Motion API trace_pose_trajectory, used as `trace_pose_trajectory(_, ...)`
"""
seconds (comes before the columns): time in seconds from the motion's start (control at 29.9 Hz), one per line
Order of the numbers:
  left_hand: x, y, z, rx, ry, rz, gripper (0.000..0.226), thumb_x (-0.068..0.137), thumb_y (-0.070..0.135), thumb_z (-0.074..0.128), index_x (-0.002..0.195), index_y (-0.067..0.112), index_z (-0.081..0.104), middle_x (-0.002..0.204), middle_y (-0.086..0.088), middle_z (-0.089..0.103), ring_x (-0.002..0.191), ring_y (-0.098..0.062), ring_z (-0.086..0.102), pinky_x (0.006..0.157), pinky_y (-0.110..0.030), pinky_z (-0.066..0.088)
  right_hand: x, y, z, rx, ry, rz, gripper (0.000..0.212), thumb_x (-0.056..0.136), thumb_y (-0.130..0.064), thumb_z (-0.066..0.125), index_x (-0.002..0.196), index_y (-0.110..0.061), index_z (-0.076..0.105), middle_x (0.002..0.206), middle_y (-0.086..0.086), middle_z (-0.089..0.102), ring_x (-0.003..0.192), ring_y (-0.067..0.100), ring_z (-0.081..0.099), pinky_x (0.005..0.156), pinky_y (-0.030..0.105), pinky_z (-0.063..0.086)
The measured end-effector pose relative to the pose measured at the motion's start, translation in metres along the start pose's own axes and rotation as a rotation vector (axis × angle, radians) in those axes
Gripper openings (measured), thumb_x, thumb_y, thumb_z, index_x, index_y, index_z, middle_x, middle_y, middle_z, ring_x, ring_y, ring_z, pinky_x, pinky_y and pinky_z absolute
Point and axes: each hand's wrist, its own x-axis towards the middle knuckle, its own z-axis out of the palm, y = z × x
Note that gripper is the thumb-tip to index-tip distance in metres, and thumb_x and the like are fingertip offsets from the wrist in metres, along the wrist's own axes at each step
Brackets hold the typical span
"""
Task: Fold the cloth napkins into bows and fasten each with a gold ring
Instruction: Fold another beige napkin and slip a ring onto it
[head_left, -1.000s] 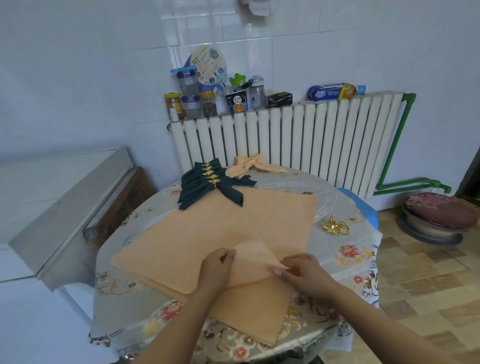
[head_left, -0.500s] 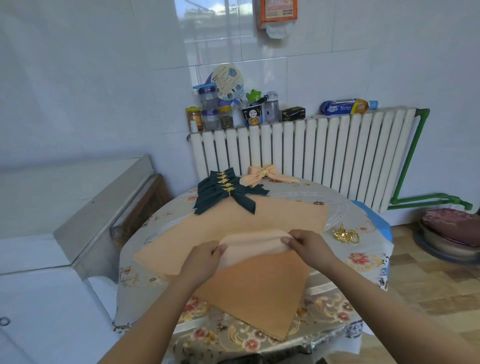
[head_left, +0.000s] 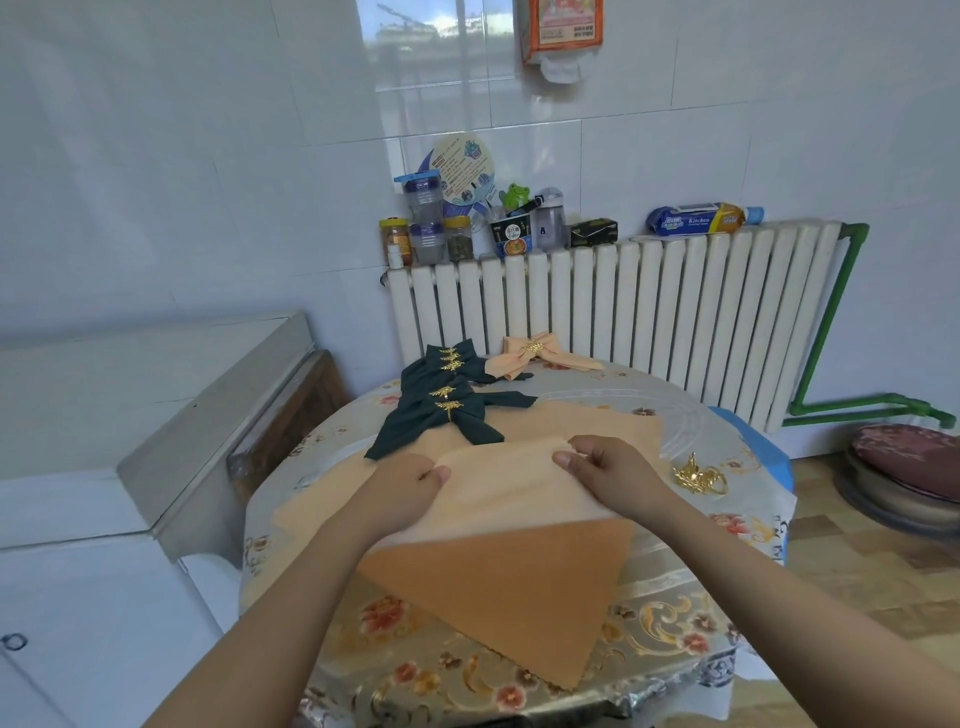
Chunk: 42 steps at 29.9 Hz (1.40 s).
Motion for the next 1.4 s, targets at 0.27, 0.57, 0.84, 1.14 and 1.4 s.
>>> trace_pose_trajectory(0.27, 0.002, -0.024, 0.017, -0.108, -0.121, -0.013, 0.046, 0.100, 0.034, 0.040, 0.060, 0.017, 0.025, 0.059, 0.000, 0.024, 0.056, -0.015, 0.029, 0.057, -0.032, 0.020, 0.001, 0.011, 0.006, -0.082, -0.190, 0.061, 0.044, 0.095, -0.031, 0.052, 0.057, -0.017, 0.034, 0.056, -0.004, 0.027, 0.048, 0.006, 0.028, 0.051, 0.020, 0.025)
trace_pose_trajectory(0.57, 0.018, -0.043, 0.057, -0.078, -0.006, -0.140, 0.031, 0.099, 0.030, 0.040, 0.069, 0.023, 0.042, 0.073, 0.003, 0.051, 0.078, -0.022, 0.051, 0.062, -0.032, 0.035, 0.017, 0.033, 0.035, -0.218, -0.168, 0.165, 0.015, 0.092, -0.029, 0.056, 0.081, -0.020, 0.058, 0.064, -0.014, 0.044, 0.059, 0.000, 0.040, 0.052, 0.016, 0.027)
trace_pose_trajectory(0.84, 0.050, -0.059, 0.067, -0.137, 0.213, -0.126, 0.018, 0.098, 0.026, 0.044, 0.087, 0.017, 0.057, 0.072, 0.003, 0.055, 0.072, -0.020, 0.049, 0.061, -0.031, 0.033, 0.060, 0.049, 0.061, -0.220, -0.031, 0.276, 0.012, 0.091, -0.031, 0.056, 0.094, -0.022, 0.064, 0.082, -0.005, 0.058, 0.083, 0.017, 0.053, 0.067, 0.026, 0.037)
trace_pose_trajectory(1.14, 0.160, -0.111, 0.066, 0.039, 0.386, -0.171, 0.026, 0.099, 0.025, 0.038, 0.084, 0.016, 0.057, 0.075, 0.002, 0.058, 0.070, -0.018, 0.053, 0.062, -0.033, 0.042, 0.183, 0.065, 0.110, -0.265, 0.130, 0.195, 0.021, 0.092, -0.030, 0.054, 0.095, -0.014, 0.066, 0.094, 0.002, 0.065, 0.093, 0.023, 0.059, 0.078, 0.034, 0.048)
trace_pose_trajectory(1.4, 0.258, -0.133, 0.099, 0.075, 0.291, -0.006, 0.034, 0.096, 0.017, 0.048, 0.129, 0.021, 0.058, 0.143, -0.001, 0.044, 0.133, -0.019, 0.034, 0.110, -0.035, 0.021, 0.200, 0.116, 0.161, -0.295, 0.155, -0.007, 0.010, 0.077, -0.023, 0.061, 0.076, -0.015, 0.067, 0.089, 0.002, 0.064, 0.079, 0.025, 0.060, 0.075, 0.033, 0.048)
